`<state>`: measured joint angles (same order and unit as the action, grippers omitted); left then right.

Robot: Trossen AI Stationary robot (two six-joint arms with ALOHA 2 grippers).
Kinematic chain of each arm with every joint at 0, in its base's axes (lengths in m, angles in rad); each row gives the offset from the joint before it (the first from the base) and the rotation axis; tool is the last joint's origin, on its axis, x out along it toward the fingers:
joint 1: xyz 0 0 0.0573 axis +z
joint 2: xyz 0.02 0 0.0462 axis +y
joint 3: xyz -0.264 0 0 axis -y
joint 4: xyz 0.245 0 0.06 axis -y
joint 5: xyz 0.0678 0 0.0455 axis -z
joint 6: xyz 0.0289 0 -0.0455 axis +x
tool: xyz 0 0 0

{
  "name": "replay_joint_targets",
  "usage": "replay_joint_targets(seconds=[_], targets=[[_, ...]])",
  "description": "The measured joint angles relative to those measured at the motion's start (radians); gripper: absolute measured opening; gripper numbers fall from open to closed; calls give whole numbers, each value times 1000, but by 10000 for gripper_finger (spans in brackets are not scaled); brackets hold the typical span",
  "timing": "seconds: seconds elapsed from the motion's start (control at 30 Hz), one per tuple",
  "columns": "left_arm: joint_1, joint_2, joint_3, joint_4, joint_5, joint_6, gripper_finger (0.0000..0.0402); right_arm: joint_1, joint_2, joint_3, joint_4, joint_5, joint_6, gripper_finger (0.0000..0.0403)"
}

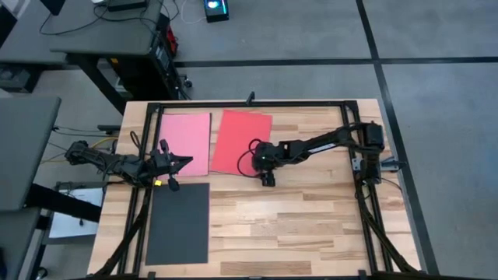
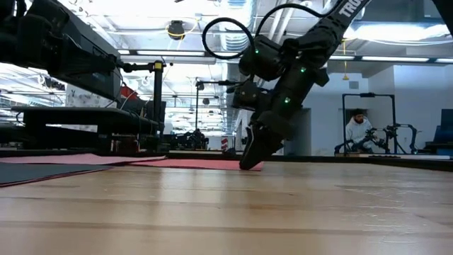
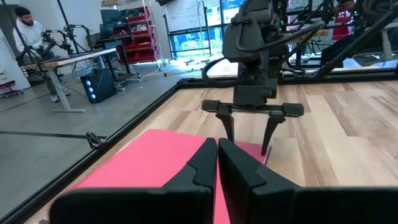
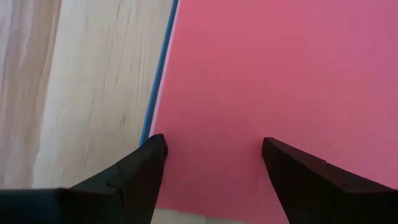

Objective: Organize paper
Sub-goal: Move the red paper to the top right of the table

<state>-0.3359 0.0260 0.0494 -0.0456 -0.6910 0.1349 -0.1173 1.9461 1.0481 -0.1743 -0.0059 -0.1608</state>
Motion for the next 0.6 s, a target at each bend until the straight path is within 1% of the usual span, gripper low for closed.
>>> replay_joint_targets(seconds=[0.2,0.4,0.6], targets=[[0,0,0,0,0,0,0,21,-6,-1,-13,1,4,260],[0,0,0,0,0,0,0,67,-17,-3,-9,-15,4,260],[0,0,0,0,0,0,0,95,-62,-10,6,-36,44,260]])
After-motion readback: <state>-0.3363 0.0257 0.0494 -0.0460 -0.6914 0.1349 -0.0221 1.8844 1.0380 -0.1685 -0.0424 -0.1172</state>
